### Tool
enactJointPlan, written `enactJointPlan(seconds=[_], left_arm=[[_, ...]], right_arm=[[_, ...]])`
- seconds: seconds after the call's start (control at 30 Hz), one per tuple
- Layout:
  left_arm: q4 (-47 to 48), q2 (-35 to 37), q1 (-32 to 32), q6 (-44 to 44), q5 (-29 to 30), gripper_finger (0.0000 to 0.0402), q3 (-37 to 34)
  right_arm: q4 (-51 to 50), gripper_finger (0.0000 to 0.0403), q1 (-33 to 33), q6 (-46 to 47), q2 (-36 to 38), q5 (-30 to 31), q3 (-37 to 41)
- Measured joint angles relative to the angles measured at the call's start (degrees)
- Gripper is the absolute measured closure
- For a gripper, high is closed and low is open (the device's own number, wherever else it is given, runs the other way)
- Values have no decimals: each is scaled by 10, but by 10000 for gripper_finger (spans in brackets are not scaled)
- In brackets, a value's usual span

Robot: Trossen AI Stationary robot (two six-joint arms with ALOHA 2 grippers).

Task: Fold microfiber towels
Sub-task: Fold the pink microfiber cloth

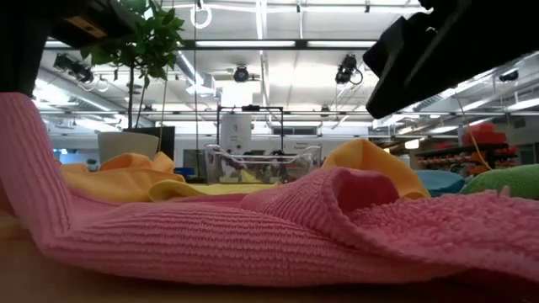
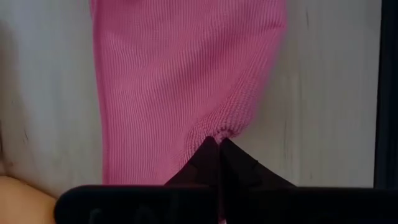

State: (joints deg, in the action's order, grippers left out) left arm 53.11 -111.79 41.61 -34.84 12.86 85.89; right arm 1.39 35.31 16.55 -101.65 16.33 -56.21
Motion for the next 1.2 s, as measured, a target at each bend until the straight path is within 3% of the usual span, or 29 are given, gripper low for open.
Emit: enactJointPlan(seconds=[0.27,0.4,0.57,0.77,1.0,1.1,1.2], left_arm=[[-3,0,-6,8,0,395,0],[-8,0,-12,9,2,391,0],[-13,0,-18,8,5,392,0],[-12,0,-17,8,4,388,0],[-11,0,-18,1,4,395,0],[-11,0,-18,-1,4,389,0],[-11,0,-17,-1,4,390,0]], right_arm=[[79,237,22,-93,-14,1,42],[83,238,22,-110,-59,8,15],[86,238,21,-121,-101,68,-32],[85,238,28,-116,-144,33,-62],[82,239,28,-105,-150,42,-63],[80,255,27,-114,-150,63,-63],[73,308,27,-122,-145,71,-63]])
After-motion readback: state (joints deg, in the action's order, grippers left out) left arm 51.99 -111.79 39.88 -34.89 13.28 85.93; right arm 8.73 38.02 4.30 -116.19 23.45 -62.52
